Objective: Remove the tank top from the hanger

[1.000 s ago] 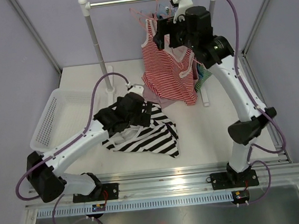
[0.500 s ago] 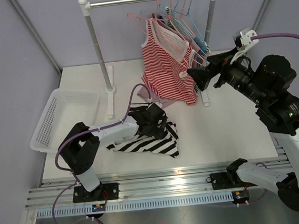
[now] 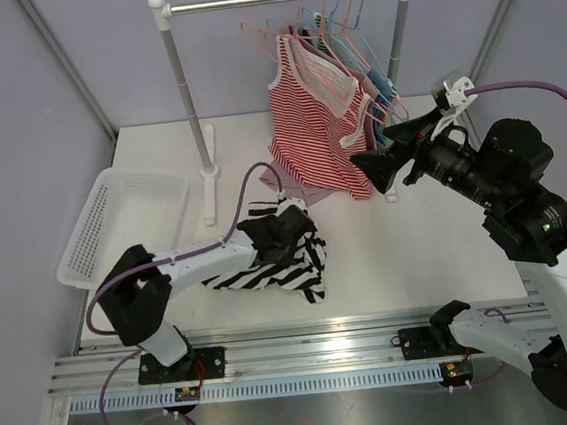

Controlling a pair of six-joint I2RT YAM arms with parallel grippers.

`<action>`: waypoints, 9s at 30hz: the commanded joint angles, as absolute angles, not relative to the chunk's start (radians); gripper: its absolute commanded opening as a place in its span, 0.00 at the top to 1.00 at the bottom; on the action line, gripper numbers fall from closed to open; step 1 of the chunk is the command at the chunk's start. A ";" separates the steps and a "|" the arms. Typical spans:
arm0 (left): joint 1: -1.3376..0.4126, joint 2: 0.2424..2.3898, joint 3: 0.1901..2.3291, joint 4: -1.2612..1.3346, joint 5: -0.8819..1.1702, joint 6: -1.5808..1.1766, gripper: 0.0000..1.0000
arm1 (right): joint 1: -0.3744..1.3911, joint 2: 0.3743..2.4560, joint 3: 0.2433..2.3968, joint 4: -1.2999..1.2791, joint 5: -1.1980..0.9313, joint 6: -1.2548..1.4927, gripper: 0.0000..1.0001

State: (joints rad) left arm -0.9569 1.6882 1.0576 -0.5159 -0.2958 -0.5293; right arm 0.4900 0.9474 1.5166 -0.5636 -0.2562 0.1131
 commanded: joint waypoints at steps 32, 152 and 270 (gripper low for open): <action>0.158 1.565 1.701 -0.950 -0.293 -0.341 1.00 | 0.495 0.972 1.462 -0.448 -0.078 0.133 0.00; -0.956 1.496 1.979 -0.262 0.071 -0.080 0.03 | 0.370 1.014 2.011 -0.977 -0.368 0.147 1.00; -0.844 1.357 1.034 -0.508 -0.261 -0.482 0.01 | 0.592 1.556 2.015 -0.585 0.025 0.109 0.01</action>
